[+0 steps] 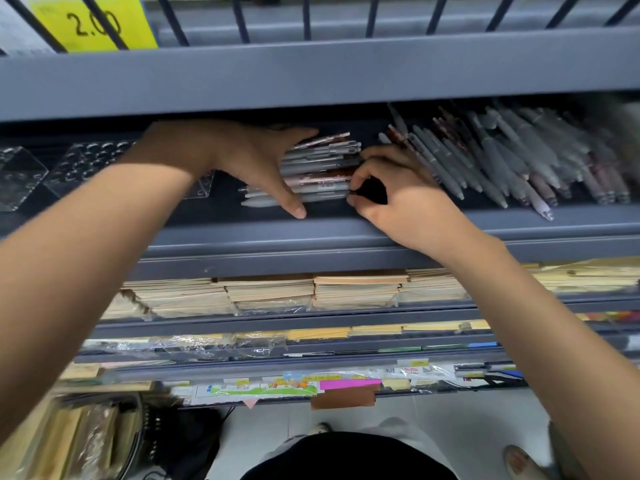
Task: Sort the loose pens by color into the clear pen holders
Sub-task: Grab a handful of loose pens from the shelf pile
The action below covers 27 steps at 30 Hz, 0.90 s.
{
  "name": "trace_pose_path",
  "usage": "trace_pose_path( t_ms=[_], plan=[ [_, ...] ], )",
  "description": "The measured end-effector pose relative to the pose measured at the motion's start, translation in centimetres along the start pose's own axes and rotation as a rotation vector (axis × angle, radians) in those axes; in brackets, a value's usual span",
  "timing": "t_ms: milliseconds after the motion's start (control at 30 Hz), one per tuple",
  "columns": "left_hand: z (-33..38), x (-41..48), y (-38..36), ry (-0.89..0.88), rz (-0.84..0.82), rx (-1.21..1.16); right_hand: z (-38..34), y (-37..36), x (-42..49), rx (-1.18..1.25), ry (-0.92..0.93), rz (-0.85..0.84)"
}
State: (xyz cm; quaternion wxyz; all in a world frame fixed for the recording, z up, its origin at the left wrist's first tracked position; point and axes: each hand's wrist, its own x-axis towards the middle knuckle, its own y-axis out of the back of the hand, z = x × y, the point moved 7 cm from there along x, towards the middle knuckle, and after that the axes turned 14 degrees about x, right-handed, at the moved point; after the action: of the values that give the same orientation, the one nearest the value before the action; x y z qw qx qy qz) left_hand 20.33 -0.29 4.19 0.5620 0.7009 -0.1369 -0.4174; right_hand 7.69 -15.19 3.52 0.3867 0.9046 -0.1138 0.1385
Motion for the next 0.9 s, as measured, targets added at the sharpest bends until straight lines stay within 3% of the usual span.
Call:
trace_pose_path(
  t_ms=[67, 167, 300, 467, 767, 900],
  plan=[
    [0.5, 0.2, 0.7, 0.023, -0.041, 0.100, 0.2, 1.6, 0.0, -0.064, -0.041, 0.108],
    [1.3, 0.8, 1.4, 0.034, -0.080, 0.177, 0.8, 4.3, -0.1, -0.372, -0.146, 0.251],
    [2.1, 1.9, 2.3, 0.122, -0.099, 0.288, 2.1, 4.9, -0.1, -0.515, -0.306, 0.153],
    [2.4, 3.8, 2.3, 0.156, -0.101, 0.262, 2.4, 4.2, -0.5, -0.546, -0.327, 0.164],
    [2.4, 3.8, 2.2, 0.162, 0.113, 0.205, 3.0, 4.4, 0.4, -0.535, -0.387, 0.106],
    [2.7, 3.5, 2.2, 0.165, 0.292, 0.178, 3.3, 4.3, 0.5, -0.510, -0.420, 0.075]
  ],
)
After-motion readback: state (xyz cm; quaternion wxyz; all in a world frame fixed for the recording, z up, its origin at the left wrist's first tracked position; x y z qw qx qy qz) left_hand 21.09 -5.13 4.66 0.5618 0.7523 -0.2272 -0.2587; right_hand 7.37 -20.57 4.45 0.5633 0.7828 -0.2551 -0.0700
